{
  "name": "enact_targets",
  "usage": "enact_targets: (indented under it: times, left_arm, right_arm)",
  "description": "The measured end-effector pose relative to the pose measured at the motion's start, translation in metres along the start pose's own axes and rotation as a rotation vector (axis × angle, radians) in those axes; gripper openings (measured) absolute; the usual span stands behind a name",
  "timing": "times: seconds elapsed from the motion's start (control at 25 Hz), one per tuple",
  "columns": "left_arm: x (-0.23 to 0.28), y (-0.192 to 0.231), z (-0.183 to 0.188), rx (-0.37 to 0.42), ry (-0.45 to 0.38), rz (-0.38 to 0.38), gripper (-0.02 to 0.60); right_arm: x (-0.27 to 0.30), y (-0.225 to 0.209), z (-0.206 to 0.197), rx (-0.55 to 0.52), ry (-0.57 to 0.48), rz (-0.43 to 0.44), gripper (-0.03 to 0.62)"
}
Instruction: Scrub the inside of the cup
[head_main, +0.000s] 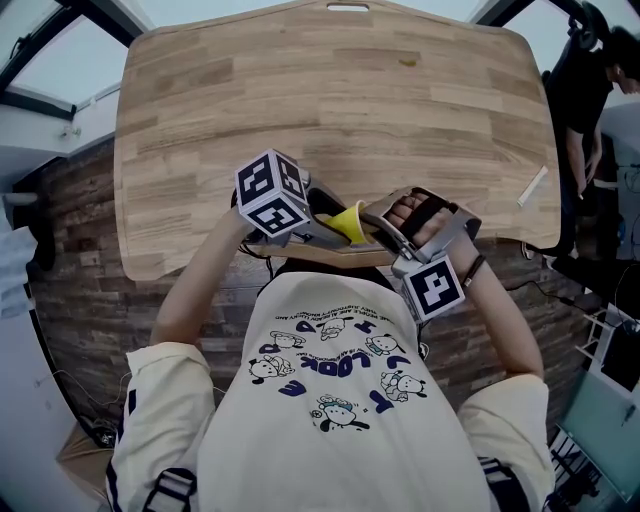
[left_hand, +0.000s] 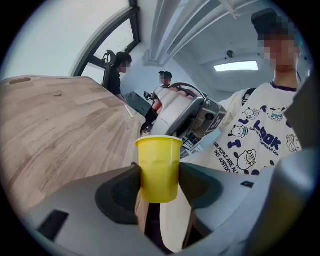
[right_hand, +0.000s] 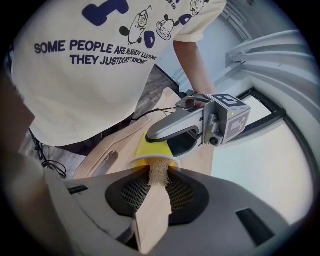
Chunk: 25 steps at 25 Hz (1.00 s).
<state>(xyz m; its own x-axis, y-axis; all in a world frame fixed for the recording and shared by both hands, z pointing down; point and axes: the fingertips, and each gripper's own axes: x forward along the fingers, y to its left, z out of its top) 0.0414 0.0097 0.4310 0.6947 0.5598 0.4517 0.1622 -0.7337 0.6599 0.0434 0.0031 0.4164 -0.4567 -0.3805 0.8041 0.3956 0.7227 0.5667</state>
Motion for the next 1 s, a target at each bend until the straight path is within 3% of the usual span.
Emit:
enact_targets:
  times: [0.2, 1.0]
  left_arm:
    - [0.003, 0.004, -0.001, 0.011, 0.018, 0.031, 0.256]
    - [0.01, 0.018, -0.006, 0.16, 0.159, 0.257, 0.255]
  right_arm:
    - [0.003, 0.008, -0.003, 0.084, 0.0, 0.068, 0.083]
    - [0.019, 0.017, -0.01, 0.735, -0.119, 0.243, 0.081]
